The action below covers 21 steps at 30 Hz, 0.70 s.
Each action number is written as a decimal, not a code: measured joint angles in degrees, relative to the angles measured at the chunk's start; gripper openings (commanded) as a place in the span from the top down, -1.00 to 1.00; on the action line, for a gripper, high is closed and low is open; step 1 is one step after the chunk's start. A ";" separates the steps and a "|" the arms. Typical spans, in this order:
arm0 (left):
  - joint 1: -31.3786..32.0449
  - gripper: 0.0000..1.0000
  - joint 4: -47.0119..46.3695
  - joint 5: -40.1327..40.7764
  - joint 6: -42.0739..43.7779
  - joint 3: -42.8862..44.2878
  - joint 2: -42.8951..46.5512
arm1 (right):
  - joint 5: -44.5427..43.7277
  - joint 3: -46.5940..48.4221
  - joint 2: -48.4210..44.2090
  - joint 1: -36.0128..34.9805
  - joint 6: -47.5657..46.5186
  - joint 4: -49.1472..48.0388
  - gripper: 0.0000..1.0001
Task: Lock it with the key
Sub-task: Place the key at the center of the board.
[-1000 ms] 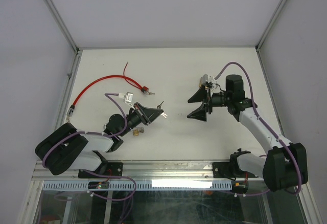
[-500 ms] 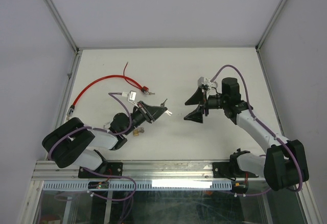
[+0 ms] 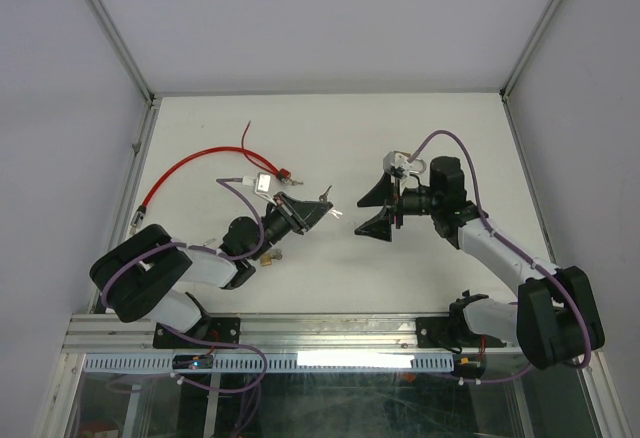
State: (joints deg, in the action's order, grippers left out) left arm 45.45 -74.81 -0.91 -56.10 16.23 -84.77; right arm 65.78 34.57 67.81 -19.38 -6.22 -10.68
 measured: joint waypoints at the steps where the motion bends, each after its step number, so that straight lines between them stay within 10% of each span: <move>1: 0.15 1.00 0.00 0.24 -0.04 0.11 -0.02 | -0.09 -0.11 0.09 -0.13 0.15 -0.35 -0.79; 21: 3.06 1.00 7.61 7.10 -0.52 4.76 0.13 | -2.16 -0.57 0.39 -1.05 0.76 -2.38 -0.77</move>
State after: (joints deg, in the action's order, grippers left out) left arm 48.51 -67.20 6.20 -56.62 20.99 -84.64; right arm 63.61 34.00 68.20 -20.43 -5.45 -13.06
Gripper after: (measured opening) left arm 0.039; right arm 0.889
